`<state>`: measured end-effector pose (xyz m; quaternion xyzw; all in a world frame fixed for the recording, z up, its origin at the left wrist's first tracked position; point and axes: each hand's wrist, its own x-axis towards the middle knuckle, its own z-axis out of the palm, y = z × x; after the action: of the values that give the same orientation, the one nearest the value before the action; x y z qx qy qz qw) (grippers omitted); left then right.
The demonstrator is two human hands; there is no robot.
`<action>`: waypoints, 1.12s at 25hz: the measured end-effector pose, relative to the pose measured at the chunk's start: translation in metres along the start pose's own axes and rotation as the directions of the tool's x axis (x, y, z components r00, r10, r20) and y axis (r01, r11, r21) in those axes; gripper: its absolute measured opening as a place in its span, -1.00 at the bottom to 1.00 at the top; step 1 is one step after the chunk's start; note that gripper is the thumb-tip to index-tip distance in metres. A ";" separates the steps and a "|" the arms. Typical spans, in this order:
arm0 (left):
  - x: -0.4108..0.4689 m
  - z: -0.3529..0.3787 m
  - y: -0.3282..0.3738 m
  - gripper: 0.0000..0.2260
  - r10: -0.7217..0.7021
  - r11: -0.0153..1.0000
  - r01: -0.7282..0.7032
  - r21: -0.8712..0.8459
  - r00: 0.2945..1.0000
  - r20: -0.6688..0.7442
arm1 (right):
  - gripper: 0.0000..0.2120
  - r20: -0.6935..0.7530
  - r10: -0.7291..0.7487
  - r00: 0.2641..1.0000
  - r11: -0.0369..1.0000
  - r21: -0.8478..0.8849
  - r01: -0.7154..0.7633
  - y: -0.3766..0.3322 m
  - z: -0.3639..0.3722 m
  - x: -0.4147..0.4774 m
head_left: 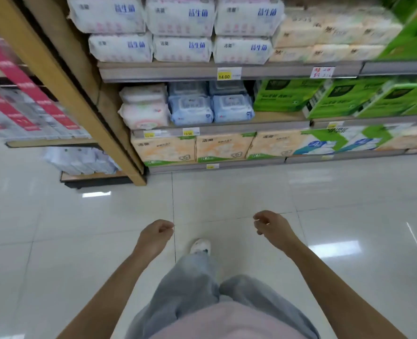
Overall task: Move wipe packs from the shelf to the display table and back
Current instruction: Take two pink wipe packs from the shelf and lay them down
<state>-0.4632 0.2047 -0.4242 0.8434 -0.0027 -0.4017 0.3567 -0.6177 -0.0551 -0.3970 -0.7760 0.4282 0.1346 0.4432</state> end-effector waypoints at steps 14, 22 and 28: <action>0.136 0.102 0.320 -0.83 0.337 0.922 -0.361 0.139 0.926 0.172 | -0.81 -0.126 0.143 0.982 0.957 0.269 -0.105 0.022 -0.179 0.162; 0.125 0.133 0.502 -0.84 0.613 0.786 -0.608 -0.111 0.790 0.016 | -0.85 -0.327 -0.251 0.911 0.922 0.205 0.328 -0.080 -0.374 0.239; 0.085 0.093 0.608 -0.81 0.852 0.482 -0.869 -0.113 0.494 -0.171 | -0.74 -0.514 -0.513 0.688 0.724 0.171 0.668 -0.172 -0.449 0.227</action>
<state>-0.2974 -0.3284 -0.1534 0.7090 -0.3711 -0.1282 0.5858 -0.4234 -0.4978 -0.1758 -0.7920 0.2539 -0.2704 0.4849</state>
